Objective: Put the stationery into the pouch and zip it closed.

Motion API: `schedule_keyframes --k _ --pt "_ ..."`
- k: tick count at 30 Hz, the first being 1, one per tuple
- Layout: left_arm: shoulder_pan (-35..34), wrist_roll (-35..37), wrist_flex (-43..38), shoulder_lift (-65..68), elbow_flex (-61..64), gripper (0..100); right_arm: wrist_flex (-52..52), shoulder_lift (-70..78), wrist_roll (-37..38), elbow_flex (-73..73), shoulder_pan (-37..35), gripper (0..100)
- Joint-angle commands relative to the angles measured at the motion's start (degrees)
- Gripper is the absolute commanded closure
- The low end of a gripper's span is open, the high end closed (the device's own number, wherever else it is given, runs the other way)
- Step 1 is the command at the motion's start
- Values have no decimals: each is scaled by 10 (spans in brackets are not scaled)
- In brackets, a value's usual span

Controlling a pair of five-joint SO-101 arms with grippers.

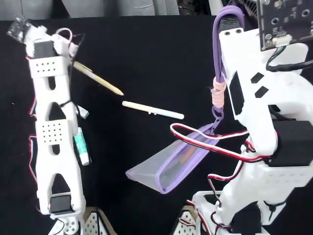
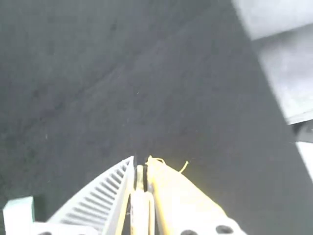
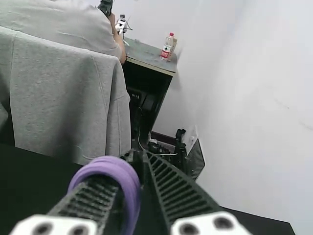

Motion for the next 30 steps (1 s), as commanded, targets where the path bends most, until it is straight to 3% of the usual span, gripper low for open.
schedule_keyframes --k 1,20,30 --pt "3 -26 0 -105 -12 970 1 -2 5 -27 13 987" --pt "153 -41 77 -596 -12 970 0 -2 1 -24 10 987" --pt "393 -163 98 -786 7 970 -2 -2 1 -22 10 987"
